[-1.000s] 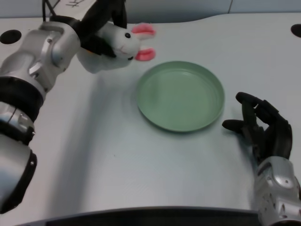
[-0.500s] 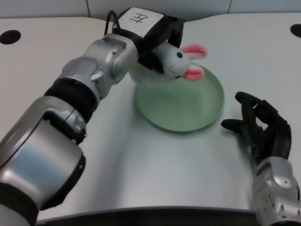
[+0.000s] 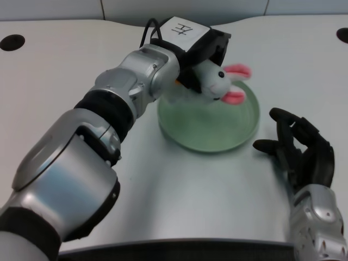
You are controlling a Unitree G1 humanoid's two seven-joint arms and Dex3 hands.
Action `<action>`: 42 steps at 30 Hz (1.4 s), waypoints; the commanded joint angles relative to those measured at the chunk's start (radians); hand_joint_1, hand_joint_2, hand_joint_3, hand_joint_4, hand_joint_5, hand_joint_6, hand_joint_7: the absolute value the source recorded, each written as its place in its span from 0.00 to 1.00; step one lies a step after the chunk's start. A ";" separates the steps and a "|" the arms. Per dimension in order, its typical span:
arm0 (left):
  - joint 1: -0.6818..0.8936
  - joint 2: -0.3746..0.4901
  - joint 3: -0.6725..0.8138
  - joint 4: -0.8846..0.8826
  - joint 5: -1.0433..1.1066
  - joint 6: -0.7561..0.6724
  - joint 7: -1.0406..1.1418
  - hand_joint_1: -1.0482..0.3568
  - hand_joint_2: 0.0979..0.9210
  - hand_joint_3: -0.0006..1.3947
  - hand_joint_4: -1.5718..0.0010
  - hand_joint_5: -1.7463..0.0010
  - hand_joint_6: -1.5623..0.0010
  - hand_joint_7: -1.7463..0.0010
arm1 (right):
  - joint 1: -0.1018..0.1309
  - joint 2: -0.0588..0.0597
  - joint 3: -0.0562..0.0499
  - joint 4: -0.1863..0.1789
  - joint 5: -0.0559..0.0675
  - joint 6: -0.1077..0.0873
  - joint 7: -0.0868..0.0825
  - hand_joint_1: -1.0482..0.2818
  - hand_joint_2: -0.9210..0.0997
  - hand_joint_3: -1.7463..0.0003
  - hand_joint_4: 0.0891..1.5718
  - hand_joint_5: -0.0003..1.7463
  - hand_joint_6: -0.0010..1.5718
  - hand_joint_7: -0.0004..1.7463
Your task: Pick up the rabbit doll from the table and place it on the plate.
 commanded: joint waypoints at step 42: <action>0.031 0.150 0.111 -0.104 -0.152 -0.075 -0.334 0.00 1.00 0.10 0.99 0.99 1.00 1.00 | -0.014 0.011 -0.003 0.017 0.021 0.002 -0.004 0.56 0.00 0.86 0.49 0.62 0.53 0.28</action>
